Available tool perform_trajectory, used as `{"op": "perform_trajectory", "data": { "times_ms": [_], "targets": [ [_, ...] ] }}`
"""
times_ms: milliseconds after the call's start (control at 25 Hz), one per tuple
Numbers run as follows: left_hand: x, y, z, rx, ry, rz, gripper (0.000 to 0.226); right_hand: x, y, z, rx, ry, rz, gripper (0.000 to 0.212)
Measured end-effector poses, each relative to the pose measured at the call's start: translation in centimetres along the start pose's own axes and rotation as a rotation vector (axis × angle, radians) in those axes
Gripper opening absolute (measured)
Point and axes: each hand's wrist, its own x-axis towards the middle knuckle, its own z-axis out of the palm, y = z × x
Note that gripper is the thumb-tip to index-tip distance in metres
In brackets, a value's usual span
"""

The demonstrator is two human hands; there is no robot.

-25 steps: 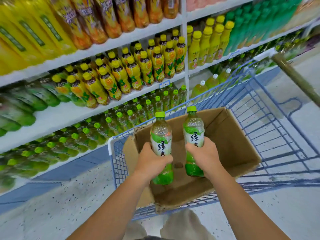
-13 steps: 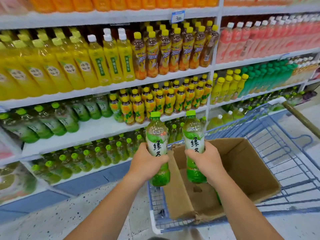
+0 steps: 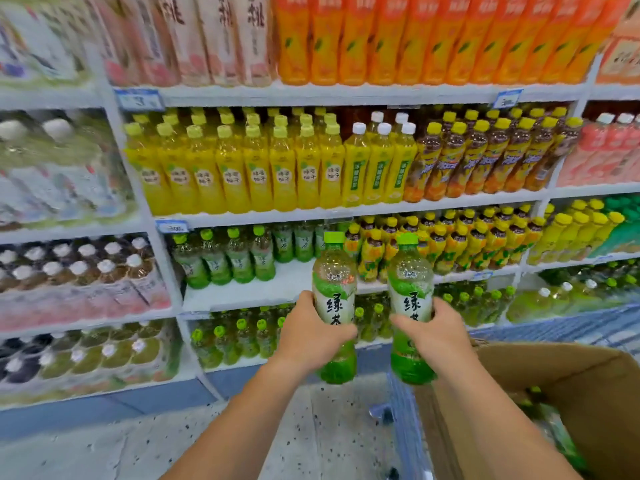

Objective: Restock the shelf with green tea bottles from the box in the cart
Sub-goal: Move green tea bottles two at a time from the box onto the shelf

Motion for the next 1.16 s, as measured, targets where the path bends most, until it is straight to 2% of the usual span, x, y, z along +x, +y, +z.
{"op": "perform_trajectory", "data": {
  "times_ms": [240, 520, 800, 1000, 1160],
  "targets": [
    [3.2, -1.9, -5.8, -0.081, 0.132, -0.033, 0.051, 3.4, -3.7, 6.2, 0.006, -0.124, -0.080, 0.032],
    [9.4, -3.4, -8.1, -0.112, 0.243, 0.002, 0.048, 9.0, -5.3, 12.0, 0.045, -0.240, -0.132, 0.032],
    [17.9, -8.7, -7.3, -0.114, 0.288, 0.062, 0.046, 15.8, -1.1, 19.2, 0.062, -0.171, -0.138, 0.032],
    [25.6, -14.0, -5.9, -0.070, 0.318, 0.189, 0.044, 21.6, 3.1, 24.6, 0.083, -0.089, -0.217, 0.029],
    [31.7, -18.2, -4.3, -0.048, 0.375, 0.332, 0.039, 26.7, 7.5, 29.9, 0.125, -0.034, -0.280, 0.043]
  ]
}}
